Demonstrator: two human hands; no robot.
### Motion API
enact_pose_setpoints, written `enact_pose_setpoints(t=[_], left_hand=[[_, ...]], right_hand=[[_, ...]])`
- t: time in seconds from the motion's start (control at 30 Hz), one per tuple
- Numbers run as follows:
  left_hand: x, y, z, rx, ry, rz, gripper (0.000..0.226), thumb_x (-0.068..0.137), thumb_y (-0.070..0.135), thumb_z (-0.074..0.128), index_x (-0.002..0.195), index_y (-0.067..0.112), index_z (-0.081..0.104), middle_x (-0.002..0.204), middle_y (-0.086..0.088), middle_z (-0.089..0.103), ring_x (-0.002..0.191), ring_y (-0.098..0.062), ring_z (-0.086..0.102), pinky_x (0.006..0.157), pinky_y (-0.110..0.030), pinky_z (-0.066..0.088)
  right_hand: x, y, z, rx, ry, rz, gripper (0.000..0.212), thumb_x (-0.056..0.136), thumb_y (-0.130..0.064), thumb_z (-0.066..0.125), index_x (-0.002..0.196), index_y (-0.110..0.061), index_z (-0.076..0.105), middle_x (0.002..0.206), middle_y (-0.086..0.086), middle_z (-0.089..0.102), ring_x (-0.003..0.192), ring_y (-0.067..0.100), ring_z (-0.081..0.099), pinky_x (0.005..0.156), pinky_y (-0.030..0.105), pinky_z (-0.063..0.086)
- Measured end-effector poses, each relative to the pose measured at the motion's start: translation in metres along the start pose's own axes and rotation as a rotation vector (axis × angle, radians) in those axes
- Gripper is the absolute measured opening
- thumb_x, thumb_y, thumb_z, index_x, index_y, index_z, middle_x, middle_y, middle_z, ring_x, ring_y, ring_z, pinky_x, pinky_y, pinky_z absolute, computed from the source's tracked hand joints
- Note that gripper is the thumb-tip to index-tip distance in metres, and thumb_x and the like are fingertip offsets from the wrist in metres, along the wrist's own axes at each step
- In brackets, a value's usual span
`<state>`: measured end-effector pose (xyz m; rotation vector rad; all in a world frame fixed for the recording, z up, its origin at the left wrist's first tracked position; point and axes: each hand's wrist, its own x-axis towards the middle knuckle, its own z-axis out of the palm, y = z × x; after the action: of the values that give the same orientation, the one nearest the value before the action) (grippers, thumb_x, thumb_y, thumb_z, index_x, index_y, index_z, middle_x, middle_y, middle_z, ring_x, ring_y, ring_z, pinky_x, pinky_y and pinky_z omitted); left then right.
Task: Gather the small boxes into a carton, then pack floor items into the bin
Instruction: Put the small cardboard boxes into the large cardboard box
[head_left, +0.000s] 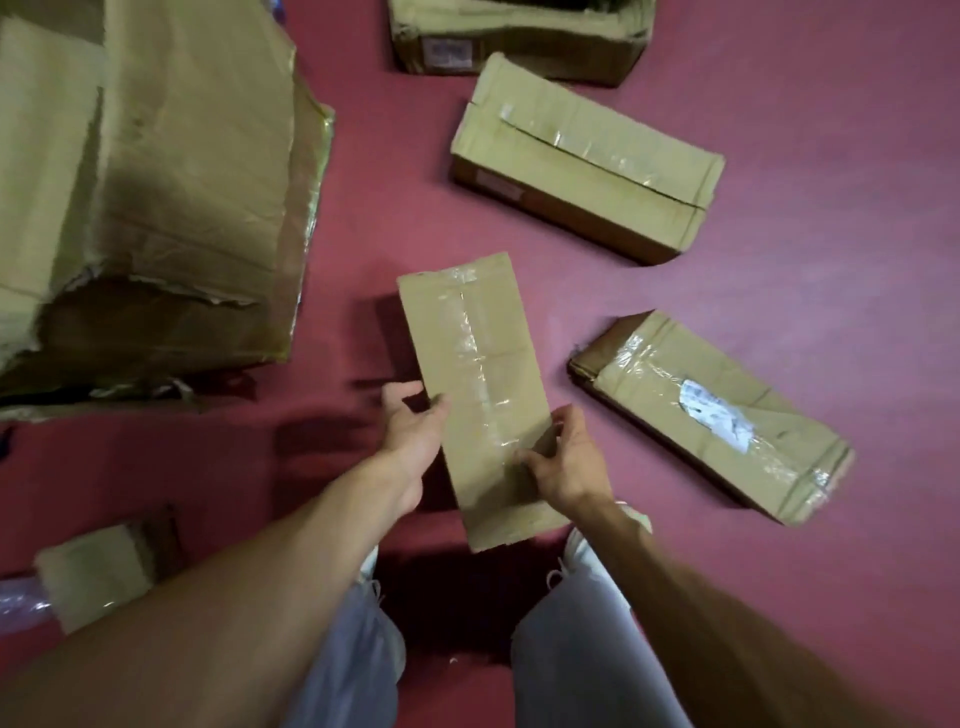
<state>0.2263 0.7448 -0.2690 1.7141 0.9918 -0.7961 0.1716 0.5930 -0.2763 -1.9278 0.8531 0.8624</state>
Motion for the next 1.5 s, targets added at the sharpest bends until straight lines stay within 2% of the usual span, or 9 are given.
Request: enact_pose_setpoints(t=[0.1, 0.27, 0.5, 0.6, 0.7, 0.8, 0.93, 1.17, 1.5], left_hand=[[-0.012, 0.016, 0.012, 0.135, -0.08, 0.03, 0.026, 0.092, 0.03, 0.059, 0.112, 0.018, 0.046, 0.097, 0.006, 0.047, 0.095, -0.013, 0.043, 0.077, -0.024, 0.032], [-0.028, 0.029, 0.03, 0.16, -0.09, 0.08, 0.04, 0.079, 0.023, 0.075, 0.103, 0.016, 0.044, 0.098, 0.001, 0.053, 0.096, -0.017, 0.048, 0.082, -0.03, 0.033], [-0.034, 0.053, 0.034, -0.013, -0.27, -0.089, 0.127, 0.029, 0.039, 0.096, 0.141, 0.016, 0.04, 0.131, -0.002, 0.06, 0.122, -0.02, 0.055, 0.106, -0.048, 0.04], [-0.036, 0.061, 0.043, -0.01, -0.278, -0.069, 0.105, 0.044, 0.017, 0.091, 0.134, 0.025, 0.038, 0.118, 0.0, 0.065, 0.115, -0.019, 0.057, 0.107, -0.044, 0.037], [-0.029, 0.066, 0.056, 0.119, -0.182, 0.089, 0.085, 0.06, 0.006, 0.086, 0.126, 0.03, 0.039, 0.102, 0.005, 0.065, 0.091, -0.008, 0.062, 0.08, -0.031, 0.046], [0.002, 0.063, 0.062, 0.22, -0.106, 0.24, 0.097, 0.056, 0.025, 0.091, 0.137, 0.024, 0.036, 0.111, 0.004, 0.062, 0.096, -0.009, 0.063, 0.085, -0.029, 0.05], [0.006, 0.07, 0.07, 0.326, -0.038, 0.381, 0.093, 0.054, 0.035, 0.091, 0.133, 0.023, 0.044, 0.126, 0.003, 0.056, 0.114, -0.013, 0.057, 0.101, -0.036, 0.046], [0.001, 0.061, 0.066, 0.341, 0.014, 0.397, 0.079, 0.059, 0.025, 0.089, 0.125, 0.024, 0.046, 0.119, 0.003, 0.057, 0.108, -0.013, 0.059, 0.095, -0.03, 0.047], [-0.084, 0.128, 0.007, 0.306, 0.147, 0.351, 0.084, 0.057, 0.034, 0.088, 0.129, 0.023, 0.047, 0.124, 0.003, 0.057, 0.11, -0.018, 0.057, 0.094, -0.038, 0.047]], right_hand=[[-0.01, 0.017, -0.024, 0.068, 0.016, 0.0, 0.032, 0.083, -0.004, 0.06, 0.099, -0.019, 0.036, 0.08, -0.008, 0.054, 0.087, 0.025, 0.059, 0.078, 0.032, 0.049], [-0.016, 0.017, -0.063, 0.252, -0.059, -0.091, 0.034, 0.085, 0.002, 0.045, 0.105, -0.025, 0.043, 0.091, -0.021, 0.061, 0.08, 0.004, 0.058, 0.077, 0.018, 0.045], [0.005, 0.012, -0.102, 0.333, -0.141, -0.162, 0.045, 0.077, -0.002, 0.044, 0.095, -0.043, 0.05, 0.088, -0.008, 0.064, 0.085, 0.015, 0.058, 0.079, 0.04, 0.05], [0.017, 0.01, -0.115, 0.248, -0.185, -0.167, 0.04, 0.08, 0.005, 0.048, 0.098, -0.031, 0.054, 0.078, -0.01, 0.059, 0.083, 0.017, 0.057, 0.078, 0.034, 0.05], [0.037, 0.013, -0.135, -0.011, -0.069, -0.199, 0.032, 0.084, -0.005, 0.057, 0.115, -0.015, 0.059, 0.092, -0.005, 0.059, 0.092, 0.017, 0.056, 0.074, 0.009, 0.041], [0.082, 0.031, -0.146, -0.269, 0.105, -0.08, 0.053, 0.082, -0.017, 0.062, 0.132, -0.012, 0.045, 0.12, 0.008, 0.049, 0.118, 0.028, 0.047, 0.1, 0.029, 0.038], [0.113, 0.061, -0.186, -0.488, 0.148, 0.042, 0.07, 0.081, -0.017, 0.062, 0.142, -0.013, 0.029, 0.134, 0.017, 0.043, 0.122, 0.037, 0.046, 0.105, 0.046, 0.04], [0.087, 0.098, -0.173, -0.583, 0.211, 0.114, 0.022, 0.092, -0.029, 0.055, 0.104, -0.011, 0.054, 0.108, 0.016, 0.064, 0.099, 0.036, 0.062, 0.076, 0.037, 0.045], [-0.025, -0.007, -0.206, 0.223, 0.248, -0.147, 0.031, 0.093, -0.033, 0.055, 0.098, -0.007, 0.038, 0.085, 0.001, 0.054, 0.074, 0.013, 0.054, 0.062, 0.032, 0.043]])
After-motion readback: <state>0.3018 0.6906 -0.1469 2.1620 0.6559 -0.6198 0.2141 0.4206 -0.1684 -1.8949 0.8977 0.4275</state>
